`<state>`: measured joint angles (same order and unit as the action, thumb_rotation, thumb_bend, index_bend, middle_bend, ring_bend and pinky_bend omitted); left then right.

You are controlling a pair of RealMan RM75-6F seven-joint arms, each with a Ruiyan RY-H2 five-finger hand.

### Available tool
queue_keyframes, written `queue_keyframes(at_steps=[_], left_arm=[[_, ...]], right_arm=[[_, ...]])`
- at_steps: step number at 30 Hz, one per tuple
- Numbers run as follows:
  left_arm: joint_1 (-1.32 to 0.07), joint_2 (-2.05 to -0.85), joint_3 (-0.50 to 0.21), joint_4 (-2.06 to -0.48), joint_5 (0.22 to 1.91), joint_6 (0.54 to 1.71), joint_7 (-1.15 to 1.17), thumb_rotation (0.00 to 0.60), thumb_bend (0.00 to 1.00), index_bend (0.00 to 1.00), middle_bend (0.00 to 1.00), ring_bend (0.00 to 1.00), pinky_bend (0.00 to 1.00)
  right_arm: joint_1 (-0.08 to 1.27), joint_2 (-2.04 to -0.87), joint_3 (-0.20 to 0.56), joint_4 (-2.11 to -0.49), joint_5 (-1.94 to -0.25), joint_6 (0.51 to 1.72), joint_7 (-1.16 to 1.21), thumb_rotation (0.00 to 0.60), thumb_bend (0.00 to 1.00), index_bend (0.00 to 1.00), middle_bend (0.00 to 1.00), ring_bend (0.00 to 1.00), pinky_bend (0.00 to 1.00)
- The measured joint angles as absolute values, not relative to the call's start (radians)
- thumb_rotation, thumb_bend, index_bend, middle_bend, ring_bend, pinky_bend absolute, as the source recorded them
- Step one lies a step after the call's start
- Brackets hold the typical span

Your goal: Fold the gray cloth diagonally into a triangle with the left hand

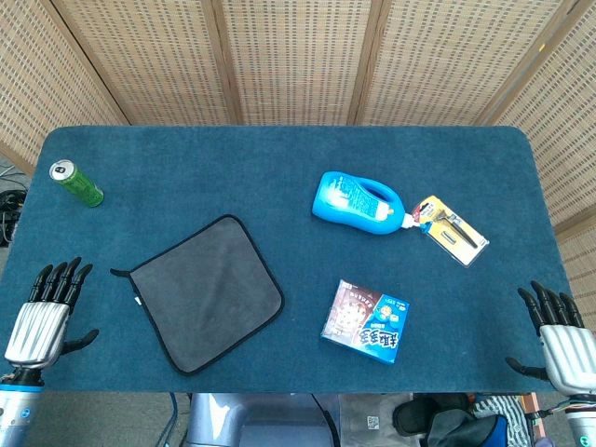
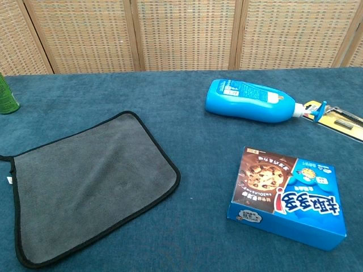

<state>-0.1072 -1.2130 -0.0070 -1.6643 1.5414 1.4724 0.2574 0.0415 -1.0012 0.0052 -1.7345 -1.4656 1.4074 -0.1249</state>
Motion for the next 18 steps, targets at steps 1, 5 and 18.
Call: queue_keyframes(at_steps=[1, 5, 18], left_arm=[[-0.108, -1.214, -0.005, -1.665, 1.547, 1.473, 0.256, 0.600, 0.16, 0.10, 0.00, 0.00, 0.00], [-0.110, -1.223, 0.007, -1.664, 1.573, 1.473, 0.257, 0.600, 0.17, 0.20, 0.00, 0.00, 0.00], [-0.129, -1.247, 0.070, -1.686, 1.646, 1.410, 0.304, 0.600, 0.26, 0.34, 0.00, 0.00, 0.00]], right_arm=[[0.042, -1.001, 0.005, -1.735, -1.467, 1.408, -0.126, 0.600, 0.00, 0.00, 0.00, 0.00, 0.00], [0.041, -1.001, 0.004, -1.738, -1.470, 1.411, -0.128, 0.600, 0.00, 0.00, 0.00, 0.00, 0.00], [0.035, -0.990, 0.010, -1.743, -1.470, 1.425, -0.103, 0.600, 0.00, 0.00, 0.00, 0.00, 0.00]])
